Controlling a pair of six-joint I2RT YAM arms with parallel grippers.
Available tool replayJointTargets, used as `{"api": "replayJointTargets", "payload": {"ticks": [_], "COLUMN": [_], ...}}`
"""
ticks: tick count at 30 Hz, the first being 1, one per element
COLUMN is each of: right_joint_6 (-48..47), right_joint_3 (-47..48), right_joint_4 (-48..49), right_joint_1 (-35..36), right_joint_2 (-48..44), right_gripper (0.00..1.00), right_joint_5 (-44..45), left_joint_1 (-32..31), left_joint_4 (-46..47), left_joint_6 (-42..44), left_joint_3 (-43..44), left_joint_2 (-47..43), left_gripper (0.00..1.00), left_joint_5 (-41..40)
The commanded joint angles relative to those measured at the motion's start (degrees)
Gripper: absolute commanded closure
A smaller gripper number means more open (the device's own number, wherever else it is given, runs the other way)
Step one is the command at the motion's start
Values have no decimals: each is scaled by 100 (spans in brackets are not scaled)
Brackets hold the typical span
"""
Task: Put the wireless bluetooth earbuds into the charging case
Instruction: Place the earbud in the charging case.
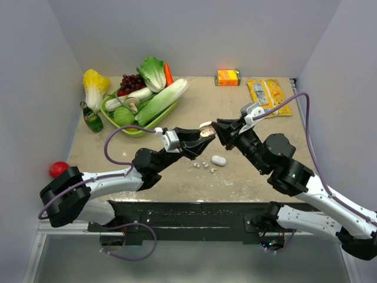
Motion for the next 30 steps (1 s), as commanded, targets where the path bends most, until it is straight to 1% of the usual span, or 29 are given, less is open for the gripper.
{"api": "replayJointTargets", "payload": {"ticks": [1, 18, 28, 30], "right_joint_6": [-98, -221, -265, -441], "right_joint_3": [3, 11, 64, 82], "right_joint_4": [94, 33, -195, -248], "right_joint_1": [22, 127, 241, 267], "right_joint_2": [-20, 147, 182, 191], "right_gripper": [100, 100, 100, 100], "right_joint_5": [187, 239, 301, 432], "left_joint_1": [-13, -13, -13, -13], "left_joint_4": [2890, 2863, 2837, 2828], "left_joint_6": [-6, -32, 47, 56], "left_joint_3": [-22, -40, -75, -75], "left_joint_2": [-202, -255, -351, -369], "left_gripper": [100, 100, 100, 100], "left_joint_5": [-137, -129, -146, -155]}}
